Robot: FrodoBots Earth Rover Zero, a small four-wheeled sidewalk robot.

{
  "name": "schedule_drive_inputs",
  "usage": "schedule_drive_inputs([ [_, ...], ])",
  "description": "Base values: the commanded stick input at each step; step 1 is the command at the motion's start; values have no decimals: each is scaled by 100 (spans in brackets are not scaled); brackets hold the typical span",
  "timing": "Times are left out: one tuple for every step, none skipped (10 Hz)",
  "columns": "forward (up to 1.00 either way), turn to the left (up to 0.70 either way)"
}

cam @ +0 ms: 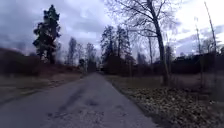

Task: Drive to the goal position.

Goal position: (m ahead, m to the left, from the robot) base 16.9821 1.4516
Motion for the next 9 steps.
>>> schedule_drive_inputs([
  [50,0],
  [50,0],
  [50,0],
  [50,19],
  [50,37],
  [50,50],
  [50,50],
  [50,50],
  [50,50],
])
